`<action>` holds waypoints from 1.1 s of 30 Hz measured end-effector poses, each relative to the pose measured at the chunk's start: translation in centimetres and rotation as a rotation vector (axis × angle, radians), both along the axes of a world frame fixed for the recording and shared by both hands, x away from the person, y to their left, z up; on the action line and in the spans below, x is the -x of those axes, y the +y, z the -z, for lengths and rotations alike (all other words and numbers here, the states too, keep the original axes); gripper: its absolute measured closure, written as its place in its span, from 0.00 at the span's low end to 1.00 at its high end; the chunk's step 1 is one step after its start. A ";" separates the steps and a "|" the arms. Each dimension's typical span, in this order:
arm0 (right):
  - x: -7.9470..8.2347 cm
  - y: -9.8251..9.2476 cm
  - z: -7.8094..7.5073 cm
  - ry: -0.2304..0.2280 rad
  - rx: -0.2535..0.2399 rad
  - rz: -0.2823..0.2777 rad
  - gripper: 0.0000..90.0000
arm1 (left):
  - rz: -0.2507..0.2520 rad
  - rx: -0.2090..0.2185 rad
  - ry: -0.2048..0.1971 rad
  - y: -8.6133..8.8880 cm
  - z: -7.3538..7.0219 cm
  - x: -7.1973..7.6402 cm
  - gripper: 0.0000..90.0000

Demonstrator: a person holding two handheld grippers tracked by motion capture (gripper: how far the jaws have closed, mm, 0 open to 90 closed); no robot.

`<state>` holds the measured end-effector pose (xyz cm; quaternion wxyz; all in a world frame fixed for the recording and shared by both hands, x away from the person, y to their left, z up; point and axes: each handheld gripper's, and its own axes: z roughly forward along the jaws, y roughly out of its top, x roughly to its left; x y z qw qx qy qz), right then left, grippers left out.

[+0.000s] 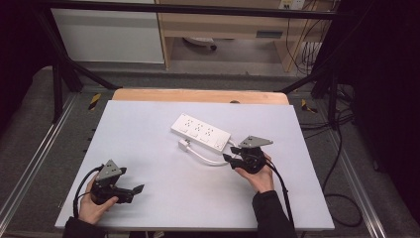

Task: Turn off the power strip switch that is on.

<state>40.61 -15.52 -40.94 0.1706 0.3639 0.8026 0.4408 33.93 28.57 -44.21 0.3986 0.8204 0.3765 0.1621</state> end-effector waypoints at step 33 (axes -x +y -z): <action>-2.9 2.8 -0.3 -0.009 -0.031 0.000 0.96 | -0.004 0.002 -0.001 0.1 0.0 0.0 0.07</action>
